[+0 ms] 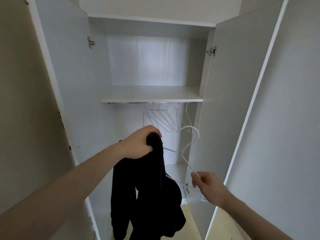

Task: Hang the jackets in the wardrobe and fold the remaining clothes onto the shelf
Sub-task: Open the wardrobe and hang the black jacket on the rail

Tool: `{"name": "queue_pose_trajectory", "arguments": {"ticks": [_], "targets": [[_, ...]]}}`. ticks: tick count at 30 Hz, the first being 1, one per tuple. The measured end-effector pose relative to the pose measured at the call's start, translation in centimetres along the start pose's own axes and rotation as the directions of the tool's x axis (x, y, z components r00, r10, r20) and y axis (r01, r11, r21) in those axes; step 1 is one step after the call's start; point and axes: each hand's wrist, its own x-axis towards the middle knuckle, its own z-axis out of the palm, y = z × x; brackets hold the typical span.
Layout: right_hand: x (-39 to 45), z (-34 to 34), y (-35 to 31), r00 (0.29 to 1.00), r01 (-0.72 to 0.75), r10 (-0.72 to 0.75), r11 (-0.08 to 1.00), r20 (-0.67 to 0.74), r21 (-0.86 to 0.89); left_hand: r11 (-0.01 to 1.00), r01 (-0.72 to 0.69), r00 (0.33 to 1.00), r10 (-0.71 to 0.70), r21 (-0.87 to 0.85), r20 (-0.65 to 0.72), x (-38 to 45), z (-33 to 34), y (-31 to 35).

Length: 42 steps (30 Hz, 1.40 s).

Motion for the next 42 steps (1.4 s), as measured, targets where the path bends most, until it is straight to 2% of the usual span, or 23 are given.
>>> {"name": "queue_pose_trajectory", "arguments": {"ticks": [3,5,7,11,13,16,19,20,21,23,24,27,29,31,32,33,34,36,39,41,42], "targets": [[0.5,0.0,-2.0,0.99,0.116,-0.106,0.987,-0.095,0.11,0.976,0.059,0.982,-0.094,0.208,0.161,0.8,-0.4,2.0],[0.4,-0.9,-2.7,0.983,0.164,-0.157,0.984,-0.098,0.073,0.949,0.076,0.963,-0.15,0.306,0.225,0.7,-1.1,2.4],[0.0,-2.1,-2.5,0.987,0.152,-0.151,0.988,-0.05,0.027,0.937,0.077,0.959,-0.163,0.342,0.232,0.2,-1.7,2.5],[-0.9,-2.3,-2.5,0.979,0.134,-0.121,0.989,0.167,-0.069,0.955,-0.002,0.978,-0.06,0.296,0.199,0.1,-0.3,4.4],[-1.2,-1.7,-2.8,0.973,0.144,-0.127,0.987,0.193,-0.073,0.968,-0.07,0.985,0.029,0.243,0.169,0.8,1.0,6.1],[-1.8,-1.3,-3.0,0.995,0.095,-0.097,0.984,0.009,0.151,0.977,-0.101,0.992,0.086,0.186,0.088,1.9,2.1,7.5],[-2.3,-1.8,-2.9,0.986,0.115,-0.066,0.936,-0.155,0.332,0.993,-0.047,0.997,0.041,0.104,0.06,1.5,2.8,7.5],[-2.3,-2.1,-2.9,0.982,0.117,-0.056,0.929,-0.179,0.352,0.993,-0.03,0.999,0.025,0.111,0.046,1.3,3.0,7.4],[-2.4,-2.4,-2.8,0.979,0.112,-0.044,0.93,-0.197,0.351,0.982,-0.024,1.0,0.019,0.188,0.024,1.1,3.1,7.3],[-2.5,-2.9,-2.7,0.977,0.092,-0.018,0.936,-0.215,0.34,0.905,-0.047,0.999,0.046,0.422,0.012,1.0,3.0,7.2],[-2.7,-3.2,-2.7,0.977,0.079,-0.008,0.941,-0.212,0.329,0.87,-0.074,0.997,0.069,0.487,0.028,0.9,3.1,7.0],[-3.0,-3.5,-2.6,0.973,0.092,-0.028,0.957,-0.229,0.274,0.869,-0.1,0.995,0.098,0.484,0.031,0.8,3.5,6.3],[-3.3,-3.4,-2.7,0.911,0.164,-0.055,0.957,-0.408,0.238,0.878,-0.086,0.992,0.119,0.471,-0.04,0.9,3.3,5.9],[-4.2,-3.0,-2.3,0.789,0.213,-0.066,0.962,-0.611,0.17,0.878,-0.062,0.983,0.136,0.474,-0.124,1.2,2.4,5.9],[-4.9,-2.4,-1.8,0.767,0.232,-0.088,0.962,-0.636,0.147,0.88,-0.053,0.978,0.141,0.472,-0.154,1.3,1.9,5.9],[-5.4,-1.7,-1.3,0.794,0.242,-0.118,0.961,-0.597,0.132,0.883,-0.048,0.972,0.148,0.466,-0.18,1.4,1.5,6.0],[-5.9,-0.7,-1.0,0.856,0.231,-0.142,0.965,-0.497,0.123,0.888,-0.047,0.968,0.154,0.458,-0.199,1.6,1.1,6.2],[-5.8,1.2,-0.1,0.952,0.144,-0.096,0.978,-0.292,0.15,0.898,-0.046,0.963,0.157,0.438,-0.22,1.9,0.4,6.6],[-4.2,2.3,1.3,0.991,0.004,0.04,0.947,-0.129,0.321,0.912,-0.041,0.964,0.144,0.408,-0.224,2.6,-0.3,7.5],[-3.1,2.3,1.8,0.992,-0.015,0.064,0.911,-0.105,0.412,0.912,-0.034,0.96,0.143,0.408,-0.24,2.9,-0.8,7.8],[-2.6,2.2,2.0,0.988,-0.006,0.074,0.894,-0.135,0.449,0.91,-0.035,0.957,0.15,0.413,-0.249,3.1,-1.0,7.8]]}}
